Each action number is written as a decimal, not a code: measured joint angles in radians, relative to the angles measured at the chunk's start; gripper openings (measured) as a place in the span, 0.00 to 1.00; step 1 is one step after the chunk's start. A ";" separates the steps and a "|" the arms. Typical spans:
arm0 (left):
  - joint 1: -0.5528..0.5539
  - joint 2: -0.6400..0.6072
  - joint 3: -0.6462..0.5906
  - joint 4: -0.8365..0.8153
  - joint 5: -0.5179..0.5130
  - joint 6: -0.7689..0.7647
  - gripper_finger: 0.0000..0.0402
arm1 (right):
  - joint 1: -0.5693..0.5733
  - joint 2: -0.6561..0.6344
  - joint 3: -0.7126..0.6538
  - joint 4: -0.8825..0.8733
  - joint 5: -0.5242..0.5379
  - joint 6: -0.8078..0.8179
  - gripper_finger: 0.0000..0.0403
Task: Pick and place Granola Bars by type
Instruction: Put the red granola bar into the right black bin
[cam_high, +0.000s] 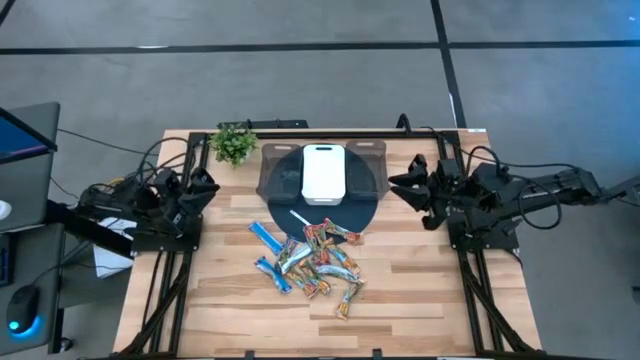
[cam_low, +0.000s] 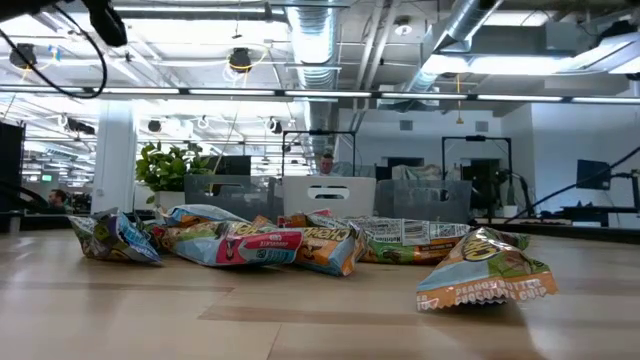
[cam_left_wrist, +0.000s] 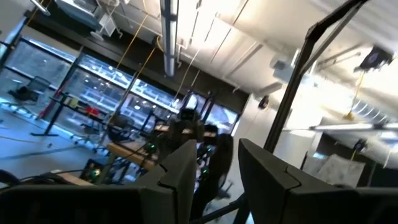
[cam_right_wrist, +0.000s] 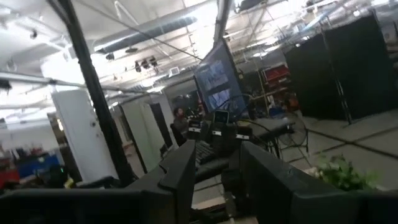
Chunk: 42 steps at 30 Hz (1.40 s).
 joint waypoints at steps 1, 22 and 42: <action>0.000 0.017 0.019 -0.010 0.000 0.015 0.28 | 0.005 0.017 0.020 0.001 -0.001 0.000 0.30; 0.000 0.340 0.210 -0.011 0.071 0.121 0.28 | 0.049 0.372 0.276 -0.679 -0.024 0.179 0.30; 0.000 0.376 0.210 -0.131 -0.031 0.093 0.28 | 0.058 0.811 0.276 -0.691 0.081 0.327 0.31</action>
